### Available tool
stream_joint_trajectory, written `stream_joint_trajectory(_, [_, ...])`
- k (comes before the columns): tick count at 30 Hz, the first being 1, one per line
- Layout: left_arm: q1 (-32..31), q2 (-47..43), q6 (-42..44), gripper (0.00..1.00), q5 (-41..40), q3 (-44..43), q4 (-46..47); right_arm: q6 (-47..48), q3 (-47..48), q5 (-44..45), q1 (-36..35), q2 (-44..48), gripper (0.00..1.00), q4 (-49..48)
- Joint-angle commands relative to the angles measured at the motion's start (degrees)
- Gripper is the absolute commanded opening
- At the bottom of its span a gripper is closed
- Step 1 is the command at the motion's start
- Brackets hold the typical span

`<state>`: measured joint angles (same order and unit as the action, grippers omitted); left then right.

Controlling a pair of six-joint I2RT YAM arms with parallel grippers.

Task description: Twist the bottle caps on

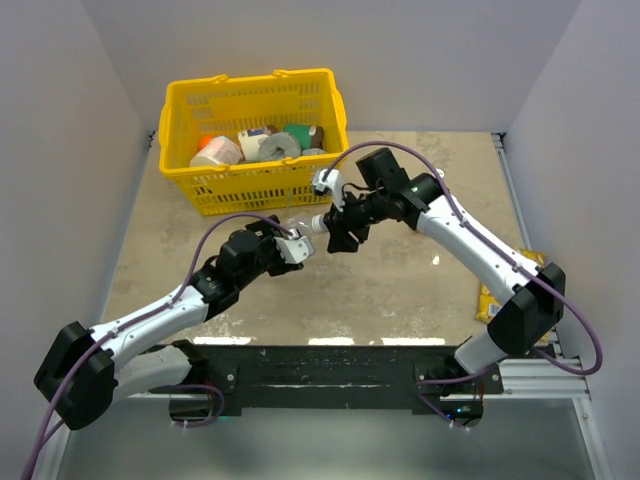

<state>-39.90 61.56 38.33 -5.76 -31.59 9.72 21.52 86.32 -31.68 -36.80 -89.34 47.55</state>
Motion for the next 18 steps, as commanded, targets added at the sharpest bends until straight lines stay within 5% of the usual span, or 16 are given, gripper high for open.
stream_joint_trajectory(1, [-0.1, -0.5, -6.4, 0.0, 3.9, -1.3, 2.8, 7.9, -0.9, -5.3, 2.5, 8.1, 0.61, 2.4])
stream_joint_trajectory(4, [0.0, -0.5, -9.1, 0.0, 8.0, -0.6, 2.5, 11.1, -7.2, -4.6, 2.5, 15.5, 0.72, -4.6])
stream_joint_trajectory(10, [0.0, -0.5, -10.2, 0.0, 15.2, -1.3, 2.5, 17.4, -6.4, -8.0, 1.8, 15.7, 0.73, -5.8])
stream_joint_trajectory(18, [0.1, -0.7, -10.6, 0.0, 17.4, -2.6, 2.1, 14.3, -4.8, -7.6, 1.0, 12.2, 0.74, -10.6])
